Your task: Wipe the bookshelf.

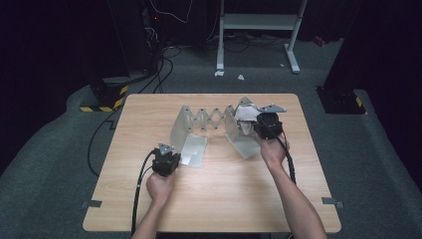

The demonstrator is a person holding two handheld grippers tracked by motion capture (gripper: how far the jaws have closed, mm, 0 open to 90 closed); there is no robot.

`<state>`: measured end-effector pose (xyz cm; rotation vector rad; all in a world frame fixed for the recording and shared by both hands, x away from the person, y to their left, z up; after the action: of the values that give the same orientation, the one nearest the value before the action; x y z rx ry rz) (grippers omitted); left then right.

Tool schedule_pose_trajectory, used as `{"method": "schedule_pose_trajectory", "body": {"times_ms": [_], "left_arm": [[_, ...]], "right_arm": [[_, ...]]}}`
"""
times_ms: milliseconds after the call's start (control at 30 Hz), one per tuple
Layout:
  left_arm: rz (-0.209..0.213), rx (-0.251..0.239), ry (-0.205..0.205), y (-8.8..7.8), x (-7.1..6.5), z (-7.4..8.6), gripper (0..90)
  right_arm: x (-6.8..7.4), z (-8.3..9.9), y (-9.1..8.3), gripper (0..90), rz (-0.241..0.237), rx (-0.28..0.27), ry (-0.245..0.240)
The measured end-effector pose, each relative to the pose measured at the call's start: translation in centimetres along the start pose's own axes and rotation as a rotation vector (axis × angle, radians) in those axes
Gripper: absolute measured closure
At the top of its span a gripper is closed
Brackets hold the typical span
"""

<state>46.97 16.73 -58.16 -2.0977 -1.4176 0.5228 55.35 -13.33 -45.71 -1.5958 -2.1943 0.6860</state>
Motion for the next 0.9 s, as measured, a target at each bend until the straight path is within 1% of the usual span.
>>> {"method": "schedule_pose_trajectory", "body": {"times_ms": [133, 333, 500, 600, 633, 767, 800, 833, 900], "left_arm": [[0.000, 0.000, -0.001, 0.0, 0.0, 0.0, 86.6], [0.000, 0.000, 0.000, 0.0, 0.0, 0.0, 86.6], [0.002, 0.000, -0.004, 0.0, 0.0, 0.0, 86.8], [0.001, 0.000, -0.003, 0.0, 0.0, 0.0, 86.9], [0.001, 0.000, -0.004, 0.0, 0.0, 0.0, 86.9], [0.002, 0.000, -0.004, 0.0, 0.0, 0.0, 86.9], [0.002, 0.000, -0.004, 0.0, 0.0, 0.0, 86.9], [0.003, 0.000, -0.005, 0.0, 0.0, 0.0, 86.9], [0.004, 0.000, -0.006, 0.0, 0.0, 0.0, 86.9]], "right_arm": [[0.3, -0.9, 0.1, 82.6, 0.003, -0.006, -0.012], [0.6, -1.4, 1.0, 82.6, 0.012, 0.008, -0.030], [0.9, -0.8, 2.2, 82.6, 0.018, 0.038, -0.054], [1.0, -0.5, 2.7, 82.6, 0.020, 0.052, -0.058], [1.1, -0.1, 3.2, 82.6, 0.022, 0.067, -0.068], [1.3, 0.7, 4.2, 82.7, 0.024, 0.093, -0.083], [1.3, 0.7, 4.2, 82.7, 0.024, 0.093, -0.083], [1.4, 1.2, 4.7, 82.7, 0.022, 0.108, -0.081], [1.5, 1.5, 5.0, 82.7, 0.022, 0.115, -0.079]]}}
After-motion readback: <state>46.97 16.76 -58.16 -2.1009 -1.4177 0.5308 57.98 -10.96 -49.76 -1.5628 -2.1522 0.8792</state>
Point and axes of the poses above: each handheld gripper's, and its own axes: y roughly forward along the jaws, z roughly out of its underside, x roughly to its left, the point moved 8 cm from there along y, roughly forward along the jaws, and after that the axes turned 5 degrees about y, right-handed, at the moved point
